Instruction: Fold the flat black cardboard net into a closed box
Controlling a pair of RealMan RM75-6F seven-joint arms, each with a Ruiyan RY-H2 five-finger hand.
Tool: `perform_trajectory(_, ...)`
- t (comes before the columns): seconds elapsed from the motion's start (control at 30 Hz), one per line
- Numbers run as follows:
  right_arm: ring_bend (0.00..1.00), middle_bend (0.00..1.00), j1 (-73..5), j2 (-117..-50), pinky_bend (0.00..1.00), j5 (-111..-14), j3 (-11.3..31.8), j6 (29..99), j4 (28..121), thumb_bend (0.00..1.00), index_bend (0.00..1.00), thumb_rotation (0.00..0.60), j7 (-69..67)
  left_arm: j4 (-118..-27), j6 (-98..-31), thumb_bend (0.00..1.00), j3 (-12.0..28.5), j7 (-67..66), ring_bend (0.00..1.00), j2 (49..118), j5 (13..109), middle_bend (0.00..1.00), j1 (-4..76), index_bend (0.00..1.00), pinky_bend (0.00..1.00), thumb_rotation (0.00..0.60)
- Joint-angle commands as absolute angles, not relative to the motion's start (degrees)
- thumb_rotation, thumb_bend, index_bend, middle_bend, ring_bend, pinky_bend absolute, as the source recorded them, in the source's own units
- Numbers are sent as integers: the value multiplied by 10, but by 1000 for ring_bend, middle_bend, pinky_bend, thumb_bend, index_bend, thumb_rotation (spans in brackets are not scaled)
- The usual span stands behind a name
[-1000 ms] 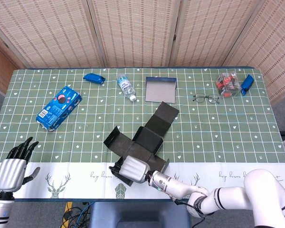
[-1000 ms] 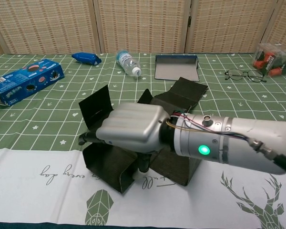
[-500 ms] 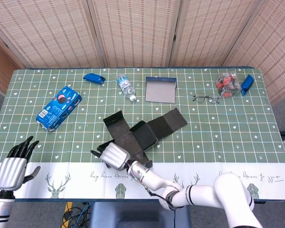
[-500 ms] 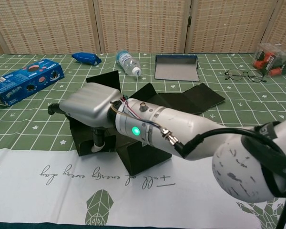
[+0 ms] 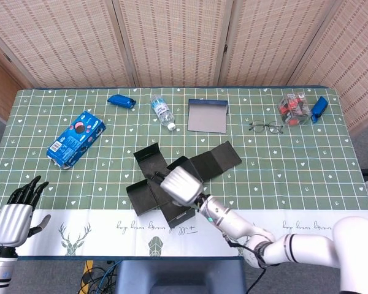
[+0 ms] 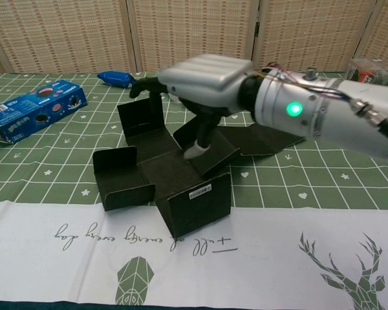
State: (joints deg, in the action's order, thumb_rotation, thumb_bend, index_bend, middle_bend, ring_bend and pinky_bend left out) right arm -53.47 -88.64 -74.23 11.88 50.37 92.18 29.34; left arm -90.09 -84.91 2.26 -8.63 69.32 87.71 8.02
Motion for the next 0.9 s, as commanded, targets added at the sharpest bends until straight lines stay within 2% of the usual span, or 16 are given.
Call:
perform_trajectory(0.03,763,277,-502,-827,1000,-717,98,516,959,86,109,600,294,-902,-849,225,23,-87,133,694,878,57,81,122,181,600)
perform_trajectory(0.2,763,278,-501,-817,1000,-678,80,487,943,126,150,600,302,-904,-843,226,21,-90,133,698,881,57,85,122,181,600)
perform_trajectory(0.5,765,286,-519,-871,1000,-641,66,451,867,255,202,600,293,-911,-849,226,18,-97,133,695,881,57,79,121,181,600)
perform_trajectory(0.67,773,315,-516,-865,1000,-643,51,445,881,301,221,600,290,-912,-849,225,17,-98,133,695,879,57,77,121,181,600)
perform_trajectory(0.9,774,328,-490,-833,1000,-661,25,471,946,308,235,600,279,-909,-842,226,17,-97,133,701,884,57,83,121,181,600)
